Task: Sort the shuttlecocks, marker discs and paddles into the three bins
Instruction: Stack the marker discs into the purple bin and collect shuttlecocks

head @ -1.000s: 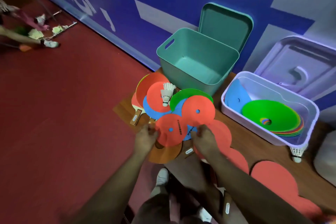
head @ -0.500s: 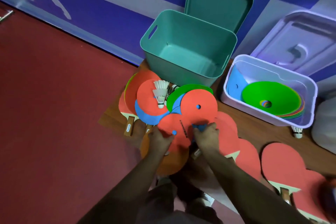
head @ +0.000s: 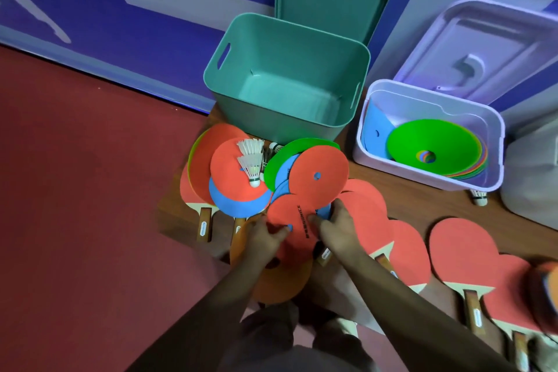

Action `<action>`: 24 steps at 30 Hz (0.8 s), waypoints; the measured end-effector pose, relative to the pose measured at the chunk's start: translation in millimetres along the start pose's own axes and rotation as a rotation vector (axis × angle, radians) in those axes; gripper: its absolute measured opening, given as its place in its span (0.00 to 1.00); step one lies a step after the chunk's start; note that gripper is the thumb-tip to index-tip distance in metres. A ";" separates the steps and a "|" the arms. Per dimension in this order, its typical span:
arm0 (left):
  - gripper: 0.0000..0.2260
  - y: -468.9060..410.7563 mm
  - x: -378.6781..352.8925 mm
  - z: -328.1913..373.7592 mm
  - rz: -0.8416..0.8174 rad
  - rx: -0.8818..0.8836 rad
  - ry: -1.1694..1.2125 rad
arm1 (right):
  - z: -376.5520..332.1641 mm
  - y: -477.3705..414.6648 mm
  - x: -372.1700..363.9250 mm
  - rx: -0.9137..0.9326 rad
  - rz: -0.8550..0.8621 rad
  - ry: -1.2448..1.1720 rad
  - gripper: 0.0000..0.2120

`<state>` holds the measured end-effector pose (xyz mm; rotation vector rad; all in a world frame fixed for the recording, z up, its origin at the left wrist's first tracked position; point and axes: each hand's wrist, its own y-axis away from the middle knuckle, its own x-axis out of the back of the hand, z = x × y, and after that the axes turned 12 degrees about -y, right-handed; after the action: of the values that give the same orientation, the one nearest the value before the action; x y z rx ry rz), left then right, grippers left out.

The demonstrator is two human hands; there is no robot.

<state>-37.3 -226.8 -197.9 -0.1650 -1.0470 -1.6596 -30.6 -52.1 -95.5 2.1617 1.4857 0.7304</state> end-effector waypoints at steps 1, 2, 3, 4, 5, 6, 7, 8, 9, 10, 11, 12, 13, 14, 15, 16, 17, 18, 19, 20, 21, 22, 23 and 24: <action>0.33 0.6 2.6 2.1 0.002 0.021 0.024 | 0.8 -0.7 2.6 0.001 -0.006 -0.064 0.18; 0.32 5.6 8.7 12.2 0.009 0.041 0.051 | 1.5 -2.2 6.0 -0.002 -0.006 -0.129 0.18; 0.28 10.3 14.2 21.4 0.019 0.063 0.073 | 0.1 -2.6 10.8 -0.015 0.005 -0.192 0.17; 0.24 15.0 18.0 31.0 0.031 0.072 0.087 | -2.5 -2.0 16.8 -0.031 0.018 -0.249 0.16; 0.21 18.3 20.3 39.4 0.032 0.066 0.110 | -6.1 -0.2 24.2 -0.041 0.031 -0.282 0.15; 0.18 21.9 21.0 47.8 0.018 0.054 0.150 | -10.1 1.8 32.7 -0.045 0.036 -0.299 0.14; 0.17 25.1 20.5 55.8 -0.016 0.051 0.203 | -12.9 2.9 41.8 -0.046 0.038 -0.301 0.12; 0.16 29.2 19.7 64.0 -0.058 0.056 0.250 | -14.5 3.7 50.8 -0.044 0.035 -0.307 0.12; 0.14 34.1 19.1 71.9 -0.088 0.058 0.288 | -14.6 4.3 59.2 -0.045 0.030 -0.322 0.11; 0.10 36.9 17.3 77.7 -0.112 0.043 0.318 | -14.4 4.7 66.5 -0.047 0.025 -0.349 0.11; 0.06 38.8 15.4 82.0 -0.142 0.038 0.369 | -14.8 6.6 73.1 -0.050 0.017 -0.371 0.12; 0.05 40.8 13.5 86.1 -0.183 0.042 0.424 | -13.3 7.7 78.4 -0.057 0.004 -0.397 0.14; 0.03 42.9 12.6 90.6 -0.229 0.046 0.482 | -11.8 9.5 82.9 -0.066 -0.009 -0.422 0.17; 0.04 44.5 11.1 93.2 -0.265 0.058 0.525 | -9.7 10.7 86.5 -0.072 -0.024 -0.443 0.19; 0.06 44.6 8.1 94.4 -0.283 0.076 0.557 | -8.6 13.0 89.6 -0.074 -0.030 -0.452 0.19; 0.07 45.2 5.6 96.3 -0.286 0.102 0.577 | -6.6 13.4 91.9 -0.073 -0.034 -0.456 0.19; 0.08 47.1 4.1 99.8 -0.280 0.127 0.601 | -4.9 13.5 94.0 -0.074 -0.029 -0.459 0.17; 0.07 48.9 2.5 103.5 -0.280 0.131 0.625 | -2.8 13.0 94.9 -0.077 -0.018 -0.467 0.15; 0.05 50.2 0.9 107.6 -0.289 0.122 0.648 | -0.7 13.2 95.4 -0.080 -0.008 -0.475 0.14; 0.05 51.4 0.2 112.1 -0.300 0.109 0.657 | 2.0 12.8 94.8 -0.079 -0.003 -0.490 0.14; 0.05 52.1 -0.8 116.1 -0.310 0.095 0.667 | 3.6 13.9 93.6 -0.071 -0.004 -0.508 0.15; 0.05 50.9 -2.9 116.7 -0.309 0.084 0.668 | 5.8 14.5 92.5 -0.057 -0.008 -0.533 0.17; 0.05 49.7 -4.6 117.4 -0.309 0.072 0.664 | 6.8 15.5 91.9 -0.046 -0.012 -0.559 0.19; 0.06 49.7 -5.1 118.6 -0.315 0.060 0.661 | 7.0 16.0 92.4 -0.035 -0.017 -0.587 0.20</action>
<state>-40.1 -140.0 -102.9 0.5818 -0.6287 -1.7722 12.4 28.7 -74.1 2.0814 1.1621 0.0872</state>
